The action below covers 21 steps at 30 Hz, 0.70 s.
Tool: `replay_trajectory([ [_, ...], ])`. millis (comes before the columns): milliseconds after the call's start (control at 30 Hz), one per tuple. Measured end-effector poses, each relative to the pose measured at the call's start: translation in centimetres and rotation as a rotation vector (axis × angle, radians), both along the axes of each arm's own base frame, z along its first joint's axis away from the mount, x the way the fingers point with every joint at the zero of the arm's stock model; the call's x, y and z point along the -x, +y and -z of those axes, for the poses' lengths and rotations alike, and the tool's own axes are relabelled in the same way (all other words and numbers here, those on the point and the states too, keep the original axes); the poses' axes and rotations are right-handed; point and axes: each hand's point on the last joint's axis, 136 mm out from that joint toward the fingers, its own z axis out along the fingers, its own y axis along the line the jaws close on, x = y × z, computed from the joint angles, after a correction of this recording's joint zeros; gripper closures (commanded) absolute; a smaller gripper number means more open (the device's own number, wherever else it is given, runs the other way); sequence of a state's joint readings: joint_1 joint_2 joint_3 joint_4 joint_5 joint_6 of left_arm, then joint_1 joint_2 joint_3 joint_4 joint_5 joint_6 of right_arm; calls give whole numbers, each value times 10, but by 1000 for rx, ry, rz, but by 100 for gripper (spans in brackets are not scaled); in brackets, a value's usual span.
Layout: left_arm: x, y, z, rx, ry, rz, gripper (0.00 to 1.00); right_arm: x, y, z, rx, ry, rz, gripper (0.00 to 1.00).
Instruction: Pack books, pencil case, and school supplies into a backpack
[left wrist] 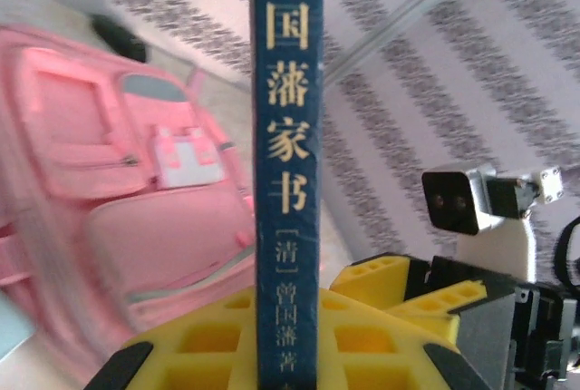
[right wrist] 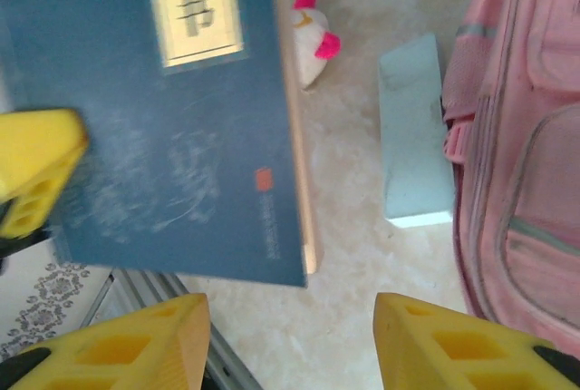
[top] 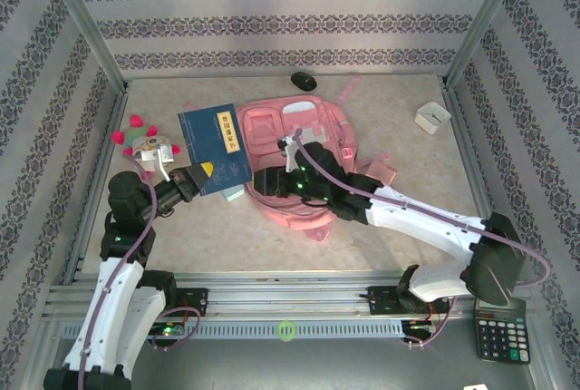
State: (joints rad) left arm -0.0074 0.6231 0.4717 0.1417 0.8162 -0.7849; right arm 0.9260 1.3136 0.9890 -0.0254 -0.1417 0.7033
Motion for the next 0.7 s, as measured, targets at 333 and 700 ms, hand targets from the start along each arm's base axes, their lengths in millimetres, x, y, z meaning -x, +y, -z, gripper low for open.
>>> replay_trajectory([
  [333,17,-29,-23,135,-151,217,100,29,-49,-34,-136,-208,-37,33],
  [700,68,-53,-60,79,-341,405,100,48,-35,-58,-193,-302,-190,26],
])
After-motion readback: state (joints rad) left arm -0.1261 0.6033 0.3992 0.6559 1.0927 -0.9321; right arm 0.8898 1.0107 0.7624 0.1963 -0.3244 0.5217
